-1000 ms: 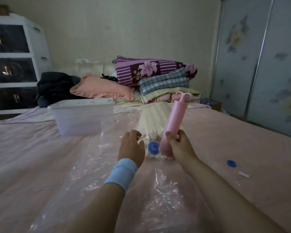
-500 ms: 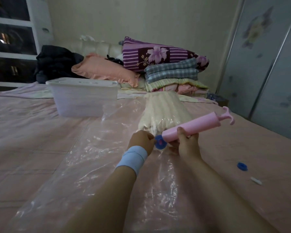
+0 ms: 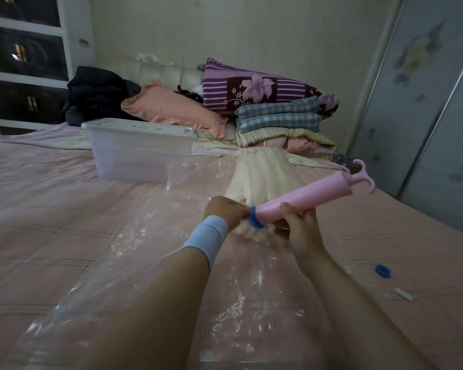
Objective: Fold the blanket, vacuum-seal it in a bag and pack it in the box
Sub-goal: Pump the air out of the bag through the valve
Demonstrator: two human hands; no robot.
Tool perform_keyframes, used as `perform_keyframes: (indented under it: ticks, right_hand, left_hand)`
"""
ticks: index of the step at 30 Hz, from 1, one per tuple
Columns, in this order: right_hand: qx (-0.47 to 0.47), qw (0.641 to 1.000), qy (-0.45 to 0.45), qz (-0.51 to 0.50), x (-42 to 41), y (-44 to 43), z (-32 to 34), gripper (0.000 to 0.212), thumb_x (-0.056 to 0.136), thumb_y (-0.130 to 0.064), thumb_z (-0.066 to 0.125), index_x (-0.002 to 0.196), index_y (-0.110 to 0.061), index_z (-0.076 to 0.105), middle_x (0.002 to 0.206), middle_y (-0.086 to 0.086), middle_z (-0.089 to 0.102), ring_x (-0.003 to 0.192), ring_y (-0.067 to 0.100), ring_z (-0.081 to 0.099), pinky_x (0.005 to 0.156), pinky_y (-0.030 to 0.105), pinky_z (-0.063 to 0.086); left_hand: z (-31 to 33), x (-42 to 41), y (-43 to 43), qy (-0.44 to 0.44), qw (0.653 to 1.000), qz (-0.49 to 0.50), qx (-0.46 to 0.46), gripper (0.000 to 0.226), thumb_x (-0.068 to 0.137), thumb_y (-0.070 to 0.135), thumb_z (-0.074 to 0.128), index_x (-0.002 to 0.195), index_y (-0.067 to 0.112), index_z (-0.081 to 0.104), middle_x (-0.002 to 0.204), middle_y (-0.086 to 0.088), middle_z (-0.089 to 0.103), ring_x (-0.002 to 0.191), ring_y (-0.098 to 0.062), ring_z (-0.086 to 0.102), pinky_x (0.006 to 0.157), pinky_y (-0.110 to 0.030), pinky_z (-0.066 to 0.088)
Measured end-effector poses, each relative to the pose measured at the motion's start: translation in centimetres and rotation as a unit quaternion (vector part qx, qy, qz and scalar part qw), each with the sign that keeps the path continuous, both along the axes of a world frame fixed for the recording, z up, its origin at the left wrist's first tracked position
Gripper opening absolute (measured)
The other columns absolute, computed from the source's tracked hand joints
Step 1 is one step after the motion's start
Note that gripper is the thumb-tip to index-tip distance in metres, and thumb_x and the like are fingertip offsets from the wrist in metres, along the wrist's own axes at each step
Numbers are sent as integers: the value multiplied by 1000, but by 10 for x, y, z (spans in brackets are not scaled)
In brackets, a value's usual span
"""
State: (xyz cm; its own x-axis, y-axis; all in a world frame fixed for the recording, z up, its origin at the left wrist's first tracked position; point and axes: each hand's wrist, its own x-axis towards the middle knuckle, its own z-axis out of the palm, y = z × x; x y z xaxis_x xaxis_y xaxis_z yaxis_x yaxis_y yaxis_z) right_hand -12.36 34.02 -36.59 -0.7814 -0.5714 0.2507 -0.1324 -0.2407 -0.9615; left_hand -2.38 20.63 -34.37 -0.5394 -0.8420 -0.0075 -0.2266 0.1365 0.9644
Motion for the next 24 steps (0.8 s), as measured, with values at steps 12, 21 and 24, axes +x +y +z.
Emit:
perform_keyframes:
  ticks: [12,21,24]
  right_hand:
    - [86,993,53,55,-6,9,21,34,75,-2,73,107,-2,61,81,15,62,76,31,59,70,44,48]
    - [12,999,-25,26,-3,8,14,39,80,7,74,114,-6,60,111,15,70,97,27,73,80,38,62]
    - [4,997,-50,54,-6,12,13,37,81,12,68,115,1,61,115,22,69,103,31,72,90,47,59]
  left_hand:
    - [7,-1,4,-25,998,-29,-42,9,74,13,74,78,5,77,76,-14,70,64,-20,53,76,-42,58]
    - [3,-4,0,-36,998,-15,-51,12,79,15,74,87,7,78,83,-11,71,71,-21,59,77,-35,56]
    - [2,-3,-2,-42,997,-17,-62,14,82,17,72,92,8,78,87,-10,72,71,-19,59,75,-31,55]
